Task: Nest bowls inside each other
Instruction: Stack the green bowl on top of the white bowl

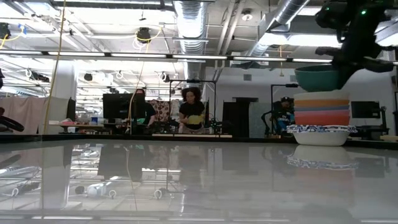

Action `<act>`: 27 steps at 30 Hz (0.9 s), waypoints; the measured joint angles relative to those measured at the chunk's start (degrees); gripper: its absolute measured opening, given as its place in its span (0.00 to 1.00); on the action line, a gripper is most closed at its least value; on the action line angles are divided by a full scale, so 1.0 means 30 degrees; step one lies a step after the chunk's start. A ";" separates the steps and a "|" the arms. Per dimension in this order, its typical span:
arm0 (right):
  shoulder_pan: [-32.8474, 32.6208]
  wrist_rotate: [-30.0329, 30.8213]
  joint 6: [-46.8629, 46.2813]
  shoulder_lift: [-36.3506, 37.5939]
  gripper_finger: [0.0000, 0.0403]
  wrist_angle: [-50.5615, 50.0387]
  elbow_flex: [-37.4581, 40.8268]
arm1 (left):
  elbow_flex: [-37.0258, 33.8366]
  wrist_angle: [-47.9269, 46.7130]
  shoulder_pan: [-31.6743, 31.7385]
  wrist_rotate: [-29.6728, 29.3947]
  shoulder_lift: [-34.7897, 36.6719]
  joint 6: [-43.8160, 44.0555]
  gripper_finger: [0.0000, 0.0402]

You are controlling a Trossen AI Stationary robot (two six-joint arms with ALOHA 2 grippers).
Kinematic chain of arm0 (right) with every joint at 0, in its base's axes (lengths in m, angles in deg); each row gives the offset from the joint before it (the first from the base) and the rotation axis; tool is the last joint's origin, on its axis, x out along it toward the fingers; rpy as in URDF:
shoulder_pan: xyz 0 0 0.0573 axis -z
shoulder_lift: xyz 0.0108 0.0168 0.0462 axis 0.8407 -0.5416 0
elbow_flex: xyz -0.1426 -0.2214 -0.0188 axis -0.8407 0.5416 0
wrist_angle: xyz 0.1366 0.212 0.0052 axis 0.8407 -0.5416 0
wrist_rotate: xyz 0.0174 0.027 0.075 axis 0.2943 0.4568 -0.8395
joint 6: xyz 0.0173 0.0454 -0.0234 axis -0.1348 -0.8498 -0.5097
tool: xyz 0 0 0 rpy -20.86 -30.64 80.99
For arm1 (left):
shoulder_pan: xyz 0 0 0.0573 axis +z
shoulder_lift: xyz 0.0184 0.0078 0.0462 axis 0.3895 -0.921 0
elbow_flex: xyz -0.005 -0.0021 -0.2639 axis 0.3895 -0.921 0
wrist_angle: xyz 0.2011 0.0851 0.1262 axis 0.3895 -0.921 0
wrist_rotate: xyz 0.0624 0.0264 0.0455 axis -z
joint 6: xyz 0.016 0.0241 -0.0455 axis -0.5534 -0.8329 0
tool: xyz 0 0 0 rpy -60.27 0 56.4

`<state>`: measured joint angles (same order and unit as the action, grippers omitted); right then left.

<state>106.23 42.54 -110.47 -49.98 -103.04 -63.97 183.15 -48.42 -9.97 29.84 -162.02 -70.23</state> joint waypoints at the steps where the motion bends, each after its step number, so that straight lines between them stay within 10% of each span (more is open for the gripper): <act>1: 0.0130 -0.0109 0.0245 -0.0123 0.03 0.0544 0.0000 | 0.0000 -0.0006 0.0000 -0.0003 0.0000 0.0007 0.61; 27: 0.1731 -0.1880 0.1563 -0.2030 0.12 0.0489 0.0000 | 0.0000 -0.0043 0.0307 -0.0061 -0.0007 -0.0175 0.61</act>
<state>111.42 36.90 -105.78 -56.07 -101.58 -63.97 183.15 -48.55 -9.05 29.66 -162.04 -70.75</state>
